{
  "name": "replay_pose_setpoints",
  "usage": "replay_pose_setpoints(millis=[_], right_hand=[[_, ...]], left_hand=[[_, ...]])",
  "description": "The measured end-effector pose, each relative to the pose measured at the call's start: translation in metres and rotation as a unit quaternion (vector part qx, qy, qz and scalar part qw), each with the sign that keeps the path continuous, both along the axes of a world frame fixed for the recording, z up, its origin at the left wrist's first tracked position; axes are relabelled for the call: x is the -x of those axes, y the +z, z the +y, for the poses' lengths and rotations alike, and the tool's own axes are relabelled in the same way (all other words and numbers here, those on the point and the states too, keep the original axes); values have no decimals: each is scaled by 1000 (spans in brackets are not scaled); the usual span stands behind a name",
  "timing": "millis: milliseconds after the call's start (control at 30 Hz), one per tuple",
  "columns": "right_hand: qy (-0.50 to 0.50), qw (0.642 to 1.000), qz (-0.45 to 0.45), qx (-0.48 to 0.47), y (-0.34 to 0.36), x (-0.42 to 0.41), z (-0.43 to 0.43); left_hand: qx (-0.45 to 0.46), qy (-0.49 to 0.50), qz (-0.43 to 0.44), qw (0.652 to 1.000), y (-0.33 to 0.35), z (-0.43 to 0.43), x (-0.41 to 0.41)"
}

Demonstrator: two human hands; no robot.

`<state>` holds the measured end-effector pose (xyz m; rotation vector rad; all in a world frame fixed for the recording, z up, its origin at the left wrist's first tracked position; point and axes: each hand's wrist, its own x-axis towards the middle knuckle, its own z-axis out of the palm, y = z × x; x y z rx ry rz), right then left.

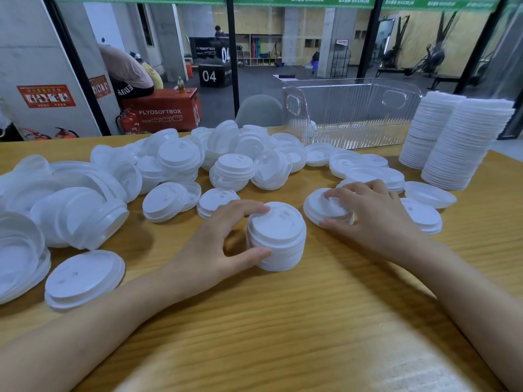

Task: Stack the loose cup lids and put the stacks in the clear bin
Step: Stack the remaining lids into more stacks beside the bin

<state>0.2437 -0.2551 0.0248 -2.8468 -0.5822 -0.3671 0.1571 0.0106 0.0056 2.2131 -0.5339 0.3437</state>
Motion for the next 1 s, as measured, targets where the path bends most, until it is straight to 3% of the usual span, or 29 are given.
replay_pose_setpoints(millis=[100, 200, 367, 767, 1000], right_hand=[[8, 1000, 10, -8, -1, -1, 0], [13, 1000, 17, -23, -2, -1, 0], [13, 1000, 15, -22, -2, -2, -2], [14, 987, 1, -159, -1, -2, -3], [149, 928, 29, -339, 5, 16, 10]], left_hand=[[-17, 10, -19, 1000, -2, 1, 0], [-53, 21, -97, 994, -4, 1, 2], [-206, 12, -259, 943, -5, 4, 1], [-187, 49, -250, 949, -6, 10, 9], [-180, 41, -217, 959, -7, 21, 18]])
